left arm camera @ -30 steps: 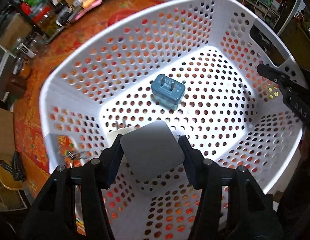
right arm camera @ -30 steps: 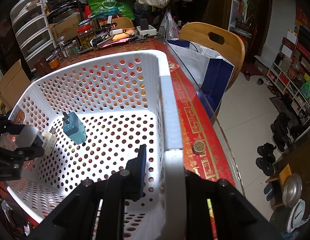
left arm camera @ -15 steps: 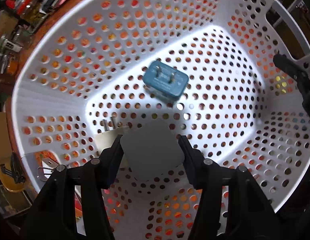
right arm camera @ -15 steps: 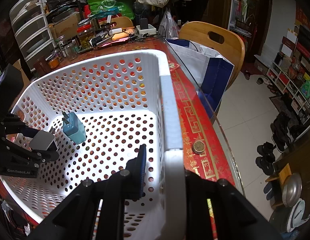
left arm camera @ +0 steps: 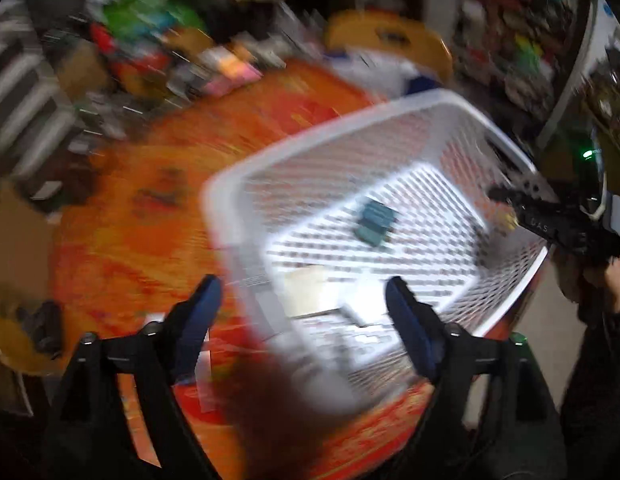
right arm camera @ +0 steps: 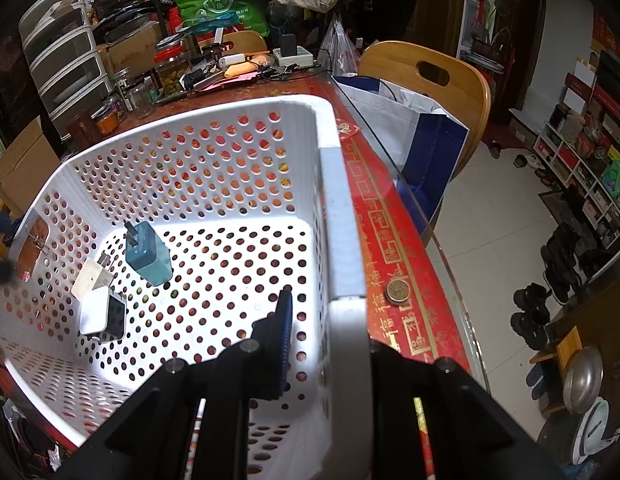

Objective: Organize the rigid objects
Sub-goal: 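Grasp the pink polka-dot charger with the left gripper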

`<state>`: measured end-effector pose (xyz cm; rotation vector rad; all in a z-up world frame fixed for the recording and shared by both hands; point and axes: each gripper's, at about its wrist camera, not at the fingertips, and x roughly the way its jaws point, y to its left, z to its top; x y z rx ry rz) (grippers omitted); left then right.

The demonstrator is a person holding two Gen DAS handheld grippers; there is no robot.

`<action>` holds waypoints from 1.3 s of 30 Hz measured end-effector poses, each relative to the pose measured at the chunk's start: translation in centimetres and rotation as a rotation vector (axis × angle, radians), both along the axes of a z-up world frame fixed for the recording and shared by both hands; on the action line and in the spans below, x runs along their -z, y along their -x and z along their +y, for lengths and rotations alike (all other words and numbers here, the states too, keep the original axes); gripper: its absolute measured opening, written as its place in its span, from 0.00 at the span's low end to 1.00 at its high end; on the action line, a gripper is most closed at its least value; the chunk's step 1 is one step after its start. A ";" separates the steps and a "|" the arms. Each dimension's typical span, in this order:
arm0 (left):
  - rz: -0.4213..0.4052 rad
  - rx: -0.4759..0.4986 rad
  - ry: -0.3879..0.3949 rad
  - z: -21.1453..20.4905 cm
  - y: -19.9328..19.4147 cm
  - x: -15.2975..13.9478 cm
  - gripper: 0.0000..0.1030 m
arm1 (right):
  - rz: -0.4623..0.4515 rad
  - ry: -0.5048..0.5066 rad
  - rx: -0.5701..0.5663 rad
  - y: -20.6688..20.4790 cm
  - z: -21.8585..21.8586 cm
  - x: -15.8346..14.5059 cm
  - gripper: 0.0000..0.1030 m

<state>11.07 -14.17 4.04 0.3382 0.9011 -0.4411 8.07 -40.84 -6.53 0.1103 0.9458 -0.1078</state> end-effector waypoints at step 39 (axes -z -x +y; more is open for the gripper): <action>0.144 -0.493 0.102 19.5 -5.6 17.3 0.24 | 0.003 0.001 0.004 -0.1 0.0 -0.1 0.16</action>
